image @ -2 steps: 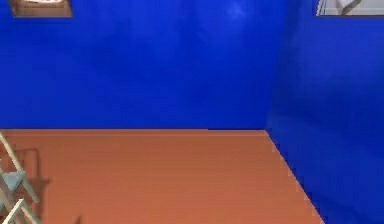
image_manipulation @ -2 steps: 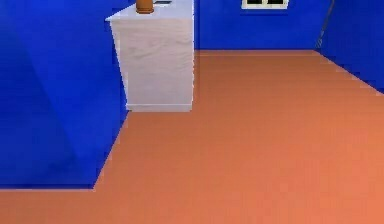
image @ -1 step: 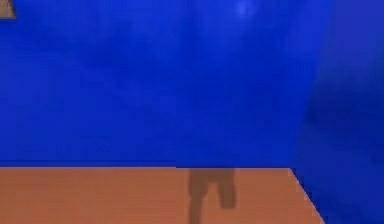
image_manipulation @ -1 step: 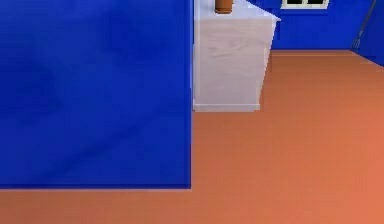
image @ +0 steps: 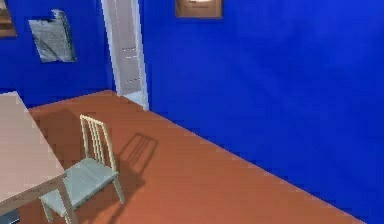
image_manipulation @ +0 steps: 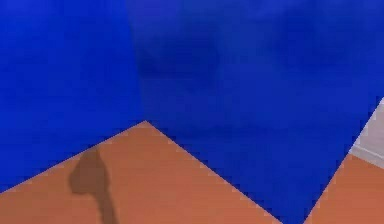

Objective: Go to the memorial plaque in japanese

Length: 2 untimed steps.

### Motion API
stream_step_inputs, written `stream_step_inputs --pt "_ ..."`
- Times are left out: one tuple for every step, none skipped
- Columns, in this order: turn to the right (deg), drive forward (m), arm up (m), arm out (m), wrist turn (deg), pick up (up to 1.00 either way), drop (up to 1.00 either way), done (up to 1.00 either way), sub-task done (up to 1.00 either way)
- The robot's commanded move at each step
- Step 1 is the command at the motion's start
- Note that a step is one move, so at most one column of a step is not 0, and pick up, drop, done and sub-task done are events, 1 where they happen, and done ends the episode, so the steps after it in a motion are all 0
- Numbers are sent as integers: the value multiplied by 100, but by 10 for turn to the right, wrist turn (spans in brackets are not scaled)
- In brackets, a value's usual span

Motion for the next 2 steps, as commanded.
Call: stream_step_inputs --pt "-30 0 0 0 0 0 0 0 0" --pt "450 0 0 0 0 0 0 0 0"
